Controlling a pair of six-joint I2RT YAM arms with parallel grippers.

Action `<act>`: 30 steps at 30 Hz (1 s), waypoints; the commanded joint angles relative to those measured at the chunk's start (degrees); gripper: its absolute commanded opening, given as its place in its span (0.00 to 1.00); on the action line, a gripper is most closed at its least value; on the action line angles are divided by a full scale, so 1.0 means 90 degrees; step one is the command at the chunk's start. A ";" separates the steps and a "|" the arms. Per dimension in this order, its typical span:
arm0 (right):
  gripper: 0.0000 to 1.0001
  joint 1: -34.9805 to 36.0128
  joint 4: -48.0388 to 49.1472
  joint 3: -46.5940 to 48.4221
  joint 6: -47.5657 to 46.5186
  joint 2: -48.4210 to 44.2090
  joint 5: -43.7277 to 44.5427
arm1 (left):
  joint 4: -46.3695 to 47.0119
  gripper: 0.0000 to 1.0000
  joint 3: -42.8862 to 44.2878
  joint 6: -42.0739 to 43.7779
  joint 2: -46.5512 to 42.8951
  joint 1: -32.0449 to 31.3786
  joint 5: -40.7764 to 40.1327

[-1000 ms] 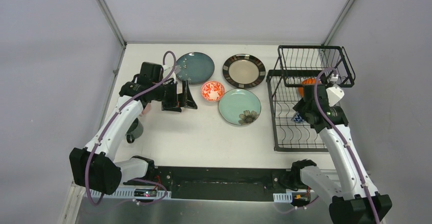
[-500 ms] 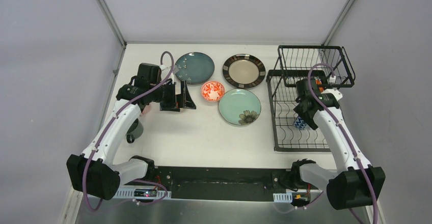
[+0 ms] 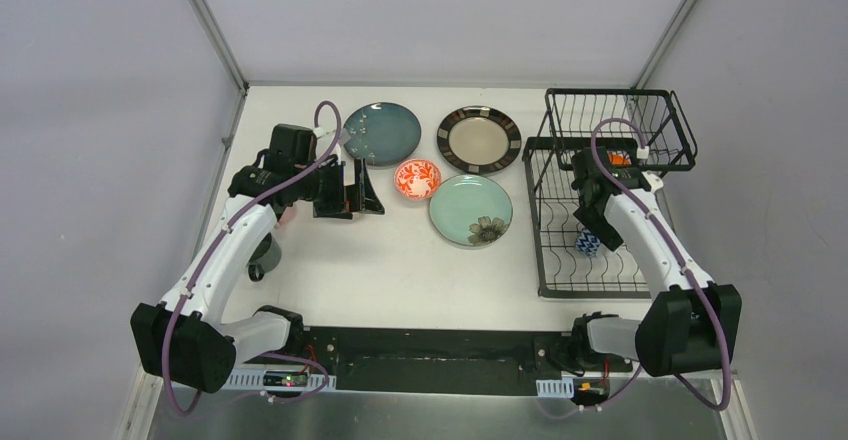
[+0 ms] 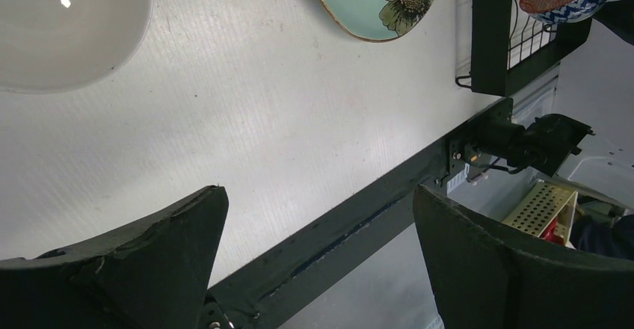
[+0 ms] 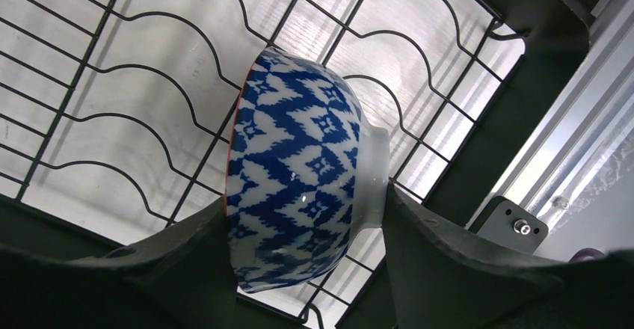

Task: Load the mixed dishes into the dish rack
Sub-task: Turn the bowl upside down on the dish rack.

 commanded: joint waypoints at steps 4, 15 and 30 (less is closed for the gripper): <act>0.60 -0.0037 0.0536 0.0149 -0.0058 0.0133 0.0219 | 0.0076 0.99 0.0022 0.0163 -0.0104 -0.0027 -0.0174; 0.67 -0.0036 0.0861 0.0067 -0.0216 0.0157 0.0098 | 0.0076 0.99 0.0016 0.0156 -0.0092 -0.0027 -0.0164; 0.79 -0.0029 0.1320 -0.0340 -0.0225 -0.0865 -0.0646 | 0.0076 0.99 0.0012 0.0155 -0.0097 -0.0027 -0.0099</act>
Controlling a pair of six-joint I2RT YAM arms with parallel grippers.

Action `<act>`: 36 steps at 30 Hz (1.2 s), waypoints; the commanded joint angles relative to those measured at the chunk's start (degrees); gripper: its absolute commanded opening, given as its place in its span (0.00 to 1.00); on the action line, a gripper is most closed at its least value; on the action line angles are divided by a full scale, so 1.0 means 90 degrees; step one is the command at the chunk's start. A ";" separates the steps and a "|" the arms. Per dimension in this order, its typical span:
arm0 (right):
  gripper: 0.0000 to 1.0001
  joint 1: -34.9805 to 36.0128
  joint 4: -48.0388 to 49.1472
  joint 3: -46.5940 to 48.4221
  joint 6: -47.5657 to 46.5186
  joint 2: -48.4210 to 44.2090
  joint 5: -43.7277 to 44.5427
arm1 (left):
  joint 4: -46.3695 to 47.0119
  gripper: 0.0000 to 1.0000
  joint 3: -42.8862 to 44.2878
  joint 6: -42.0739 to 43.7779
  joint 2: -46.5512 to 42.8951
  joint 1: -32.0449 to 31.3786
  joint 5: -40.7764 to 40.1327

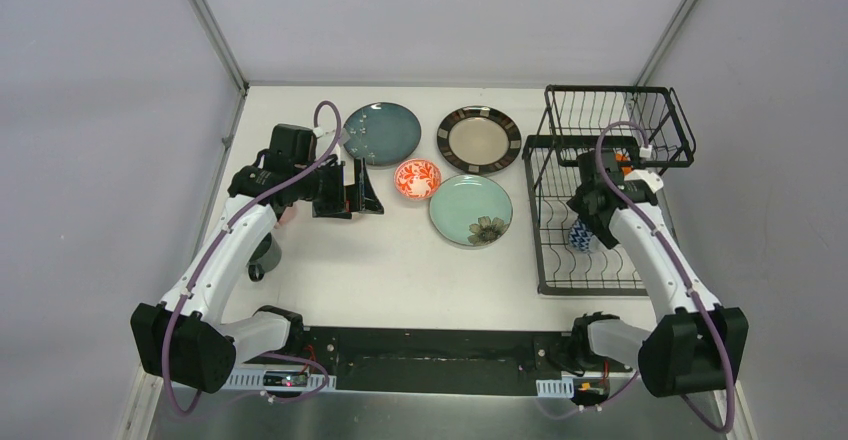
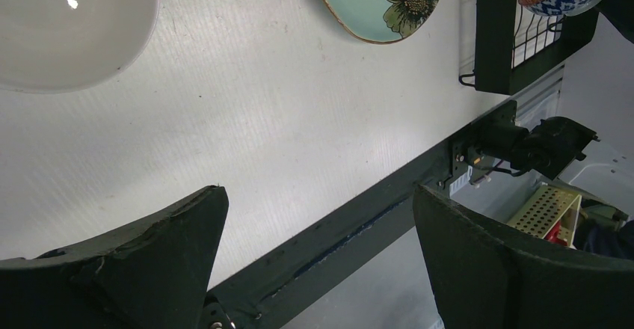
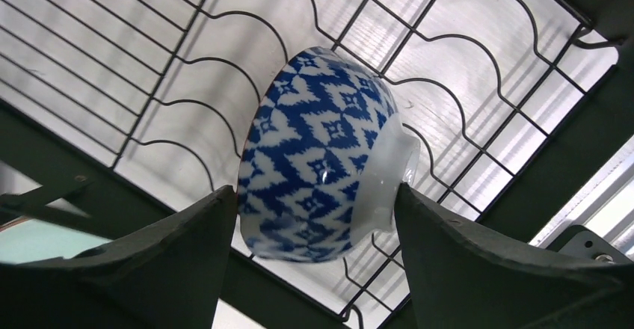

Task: Load the mixed dishes into the dish rack
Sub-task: Turn the bowl upside down on the dish rack.

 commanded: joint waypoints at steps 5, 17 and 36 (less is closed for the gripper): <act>0.79 -0.0011 0.0315 -0.0011 0.0098 -0.0684 -0.0388 | 0.0076 0.99 0.0013 0.0140 -0.0085 -0.0027 0.0030; 0.78 -0.0012 0.0340 -0.0022 0.0556 -0.1044 -0.0877 | 0.0076 0.99 -0.0006 0.0141 -0.0114 -0.0027 0.0031; 0.73 -0.0443 0.3454 -0.2308 0.1160 -0.1936 -0.2155 | 0.0076 0.99 -0.0012 0.0175 -0.0055 -0.0027 -0.0047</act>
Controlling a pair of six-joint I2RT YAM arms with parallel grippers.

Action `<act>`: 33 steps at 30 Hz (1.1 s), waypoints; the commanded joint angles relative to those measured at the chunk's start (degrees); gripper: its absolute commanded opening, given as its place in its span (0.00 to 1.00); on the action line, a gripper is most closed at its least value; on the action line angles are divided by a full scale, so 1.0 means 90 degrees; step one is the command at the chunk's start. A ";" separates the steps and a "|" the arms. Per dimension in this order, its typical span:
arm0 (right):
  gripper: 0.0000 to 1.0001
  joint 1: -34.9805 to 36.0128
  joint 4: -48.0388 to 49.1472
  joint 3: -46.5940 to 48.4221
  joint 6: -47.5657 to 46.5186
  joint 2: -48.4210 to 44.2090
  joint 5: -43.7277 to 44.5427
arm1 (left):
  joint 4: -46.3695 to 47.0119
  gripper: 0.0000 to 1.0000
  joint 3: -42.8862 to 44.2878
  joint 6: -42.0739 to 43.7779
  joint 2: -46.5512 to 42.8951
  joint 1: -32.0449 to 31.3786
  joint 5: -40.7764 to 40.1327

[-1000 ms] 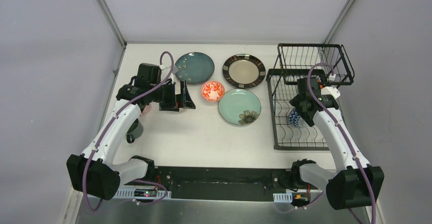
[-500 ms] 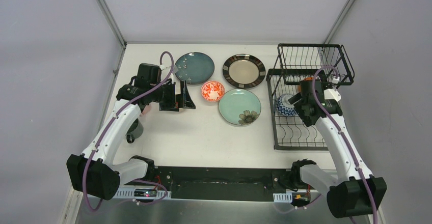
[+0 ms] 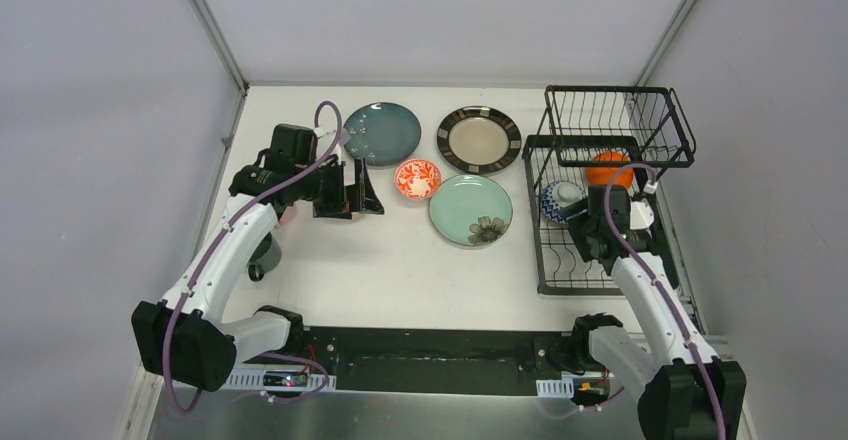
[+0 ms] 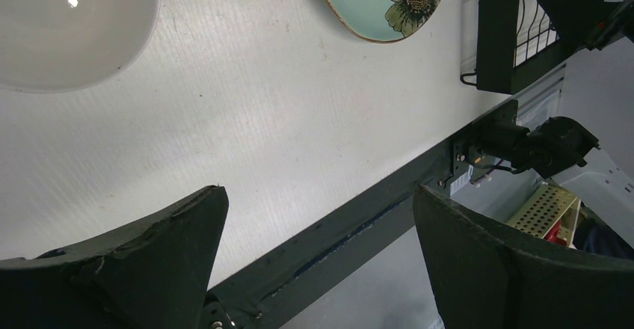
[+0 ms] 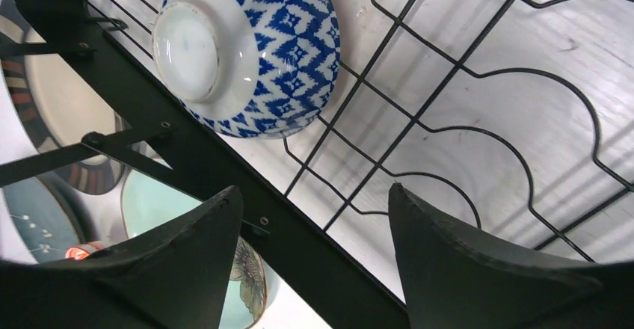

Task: Load the mixed dishes into the dish rack
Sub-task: Turn the bowl upside down on the dish rack.

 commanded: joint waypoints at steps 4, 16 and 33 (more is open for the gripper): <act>0.72 -0.0425 0.2428 -0.0781 0.0365 -0.0254 -0.0704 | 0.0079 0.99 0.0023 0.0186 -0.0083 -0.0027 0.0018; 0.66 -0.0671 0.3934 -0.1420 0.0638 -0.0013 -0.0804 | 0.0128 0.99 -0.0035 0.0198 -0.0428 -0.0027 -0.0213; 0.53 -0.0790 0.5792 -0.2148 0.1046 0.0806 -0.0903 | 0.0147 0.99 -0.0073 0.0197 -0.0345 -0.0027 -0.0434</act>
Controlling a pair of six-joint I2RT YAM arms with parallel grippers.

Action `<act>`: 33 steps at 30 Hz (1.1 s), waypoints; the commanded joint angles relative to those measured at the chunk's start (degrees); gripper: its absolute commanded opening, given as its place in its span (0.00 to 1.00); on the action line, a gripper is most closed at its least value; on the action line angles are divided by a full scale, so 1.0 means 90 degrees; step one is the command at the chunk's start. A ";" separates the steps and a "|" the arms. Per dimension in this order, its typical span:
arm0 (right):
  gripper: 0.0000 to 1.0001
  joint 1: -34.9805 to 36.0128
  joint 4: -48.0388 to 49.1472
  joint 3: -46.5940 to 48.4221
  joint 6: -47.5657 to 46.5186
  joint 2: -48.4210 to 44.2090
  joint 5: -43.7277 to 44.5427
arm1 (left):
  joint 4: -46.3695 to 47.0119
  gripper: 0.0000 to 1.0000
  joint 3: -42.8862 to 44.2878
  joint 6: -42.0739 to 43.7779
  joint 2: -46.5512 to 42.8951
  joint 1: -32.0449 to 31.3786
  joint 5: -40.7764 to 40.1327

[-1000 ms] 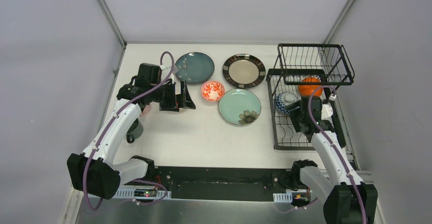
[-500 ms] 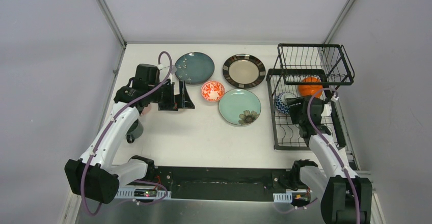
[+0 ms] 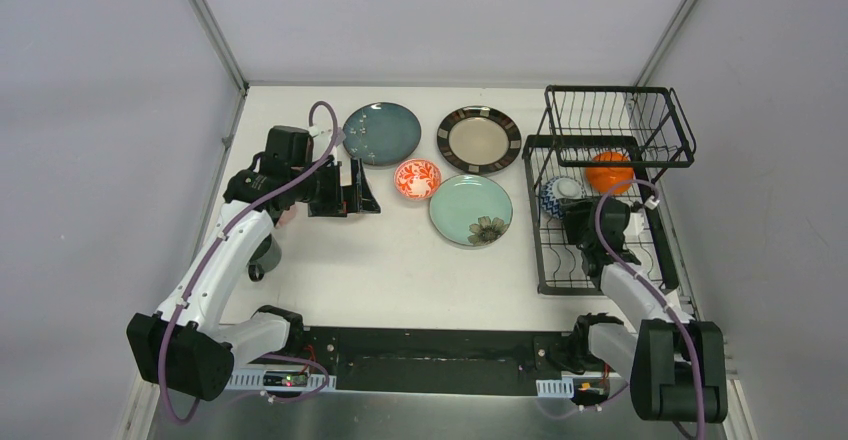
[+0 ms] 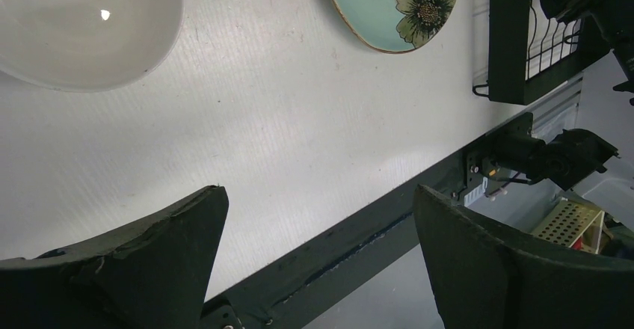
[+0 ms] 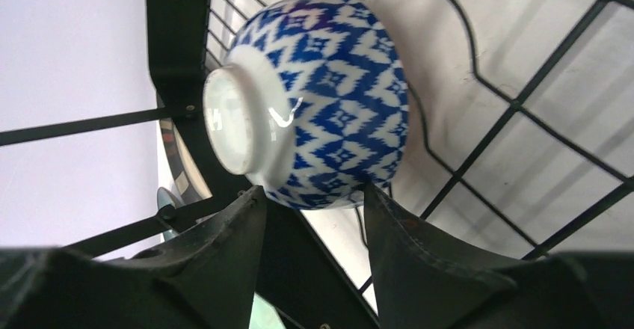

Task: Load the mixed dishes into the dish rack
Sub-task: Turn the bowl upside down on the dish rack.

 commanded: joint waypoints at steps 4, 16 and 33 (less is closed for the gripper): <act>0.50 -0.0203 0.1192 -0.0126 -0.0074 0.0354 0.0121 | 0.0145 0.99 -0.0057 0.0106 -0.0146 -0.0027 -0.0206; 0.42 -0.0354 0.2475 0.0031 -0.0181 0.1585 -0.0197 | 0.0142 0.99 -0.0077 0.0100 -0.0179 -0.0027 -0.0389; 0.38 -0.0582 0.3696 0.0086 -0.0305 0.2494 -0.0496 | 0.0135 0.99 -0.0053 0.0085 -0.0012 -0.0027 -0.0452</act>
